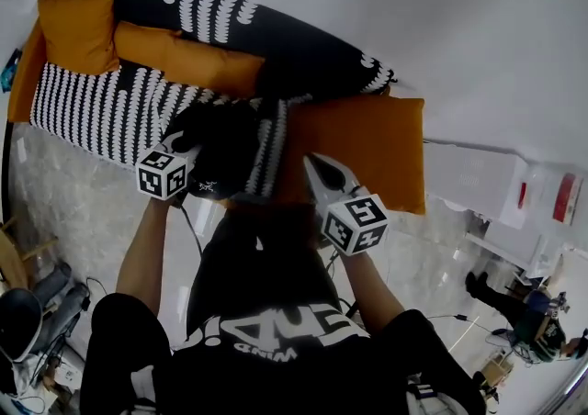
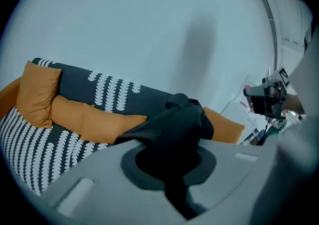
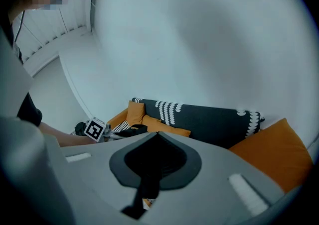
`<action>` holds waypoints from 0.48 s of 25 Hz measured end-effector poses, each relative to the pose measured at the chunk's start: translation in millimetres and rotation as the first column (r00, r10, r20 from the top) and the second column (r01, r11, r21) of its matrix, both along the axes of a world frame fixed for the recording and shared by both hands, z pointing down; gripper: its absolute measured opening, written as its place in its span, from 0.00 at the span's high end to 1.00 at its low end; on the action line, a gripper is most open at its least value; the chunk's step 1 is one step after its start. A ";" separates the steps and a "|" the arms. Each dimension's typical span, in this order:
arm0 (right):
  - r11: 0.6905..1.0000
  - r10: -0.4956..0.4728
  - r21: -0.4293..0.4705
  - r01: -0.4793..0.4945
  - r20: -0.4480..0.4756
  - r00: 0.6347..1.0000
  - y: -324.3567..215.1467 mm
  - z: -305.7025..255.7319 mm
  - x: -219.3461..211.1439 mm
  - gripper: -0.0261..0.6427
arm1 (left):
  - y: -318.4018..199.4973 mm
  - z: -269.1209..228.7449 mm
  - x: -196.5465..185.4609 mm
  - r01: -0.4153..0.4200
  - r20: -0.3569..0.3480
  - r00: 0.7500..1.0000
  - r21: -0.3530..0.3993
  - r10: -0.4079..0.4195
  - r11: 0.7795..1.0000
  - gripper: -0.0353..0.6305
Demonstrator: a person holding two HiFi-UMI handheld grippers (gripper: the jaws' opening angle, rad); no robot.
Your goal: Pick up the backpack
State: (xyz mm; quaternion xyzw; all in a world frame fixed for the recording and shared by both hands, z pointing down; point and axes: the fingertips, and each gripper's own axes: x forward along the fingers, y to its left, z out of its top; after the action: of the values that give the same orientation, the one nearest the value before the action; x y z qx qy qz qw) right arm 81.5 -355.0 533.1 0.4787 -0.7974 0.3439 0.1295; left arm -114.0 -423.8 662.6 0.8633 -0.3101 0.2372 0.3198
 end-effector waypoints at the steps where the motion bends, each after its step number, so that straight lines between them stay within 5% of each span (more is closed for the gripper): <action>1: 1.000 -0.002 0.005 0.002 0.001 1.000 -0.3 -3.2 -0.1 0.96 | 2.9 -7.1 -0.8 0.010 -0.003 1.000 0.009 -0.010 1.000 0.90; 12: 0.999 -0.001 0.044 0.001 -0.005 1.000 10.4 -25.6 5.3 0.96 | 46.0 -77.6 -2.3 0.098 -0.091 0.992 0.068 -0.091 0.993 0.91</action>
State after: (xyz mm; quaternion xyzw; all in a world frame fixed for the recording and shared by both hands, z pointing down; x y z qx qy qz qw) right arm 86.8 -344.6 507.5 0.4820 -0.8046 0.3248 0.1212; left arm -116.4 -377.8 585.0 0.8684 -0.3446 0.1721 0.3123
